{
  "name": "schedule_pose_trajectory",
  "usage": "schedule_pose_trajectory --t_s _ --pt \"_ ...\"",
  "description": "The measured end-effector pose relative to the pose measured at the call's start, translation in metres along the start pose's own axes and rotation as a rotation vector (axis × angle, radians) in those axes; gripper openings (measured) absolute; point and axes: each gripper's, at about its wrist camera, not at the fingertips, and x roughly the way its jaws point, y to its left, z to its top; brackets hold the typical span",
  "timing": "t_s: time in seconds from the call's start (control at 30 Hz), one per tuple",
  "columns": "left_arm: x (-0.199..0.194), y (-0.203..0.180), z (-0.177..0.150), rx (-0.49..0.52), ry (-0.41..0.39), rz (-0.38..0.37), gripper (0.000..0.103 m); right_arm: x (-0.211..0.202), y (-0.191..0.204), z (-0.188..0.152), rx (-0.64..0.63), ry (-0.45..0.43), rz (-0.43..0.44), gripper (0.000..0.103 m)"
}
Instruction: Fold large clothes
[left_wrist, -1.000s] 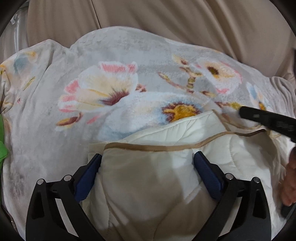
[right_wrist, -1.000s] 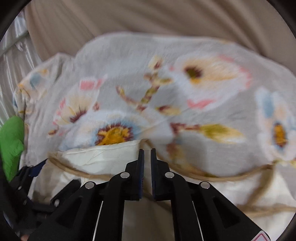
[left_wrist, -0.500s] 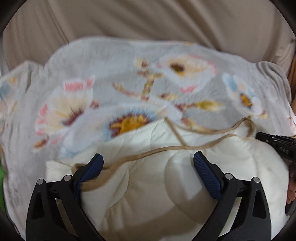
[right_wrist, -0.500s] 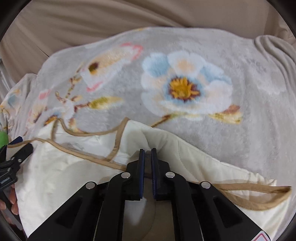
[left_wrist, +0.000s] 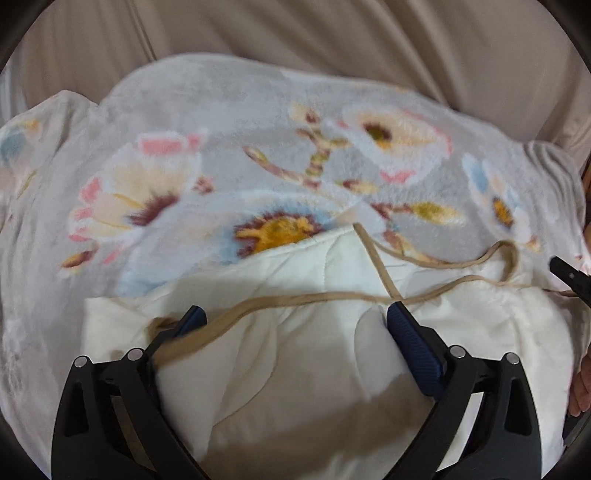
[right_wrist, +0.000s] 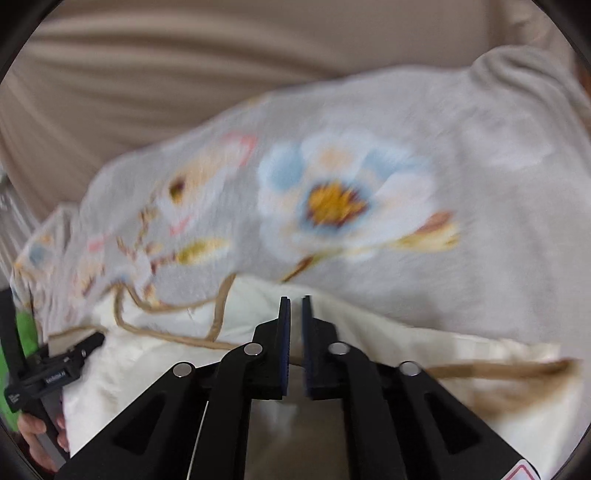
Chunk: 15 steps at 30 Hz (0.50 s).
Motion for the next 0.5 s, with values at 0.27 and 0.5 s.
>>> schedule_pose_trajectory --t_s 0.27,0.5 --pt "-0.075 0.050 -0.042 0.009 -0.117 -0.021 0.097 -0.080 -0.040 -0.048 -0.062 -0.008 -0.138 0.013" --pt "-0.047 0.105 -0.034 -0.277 -0.008 -0.097 0.096 -0.064 -0.077 -0.041 0.138 0.008 -0.053 0.045"
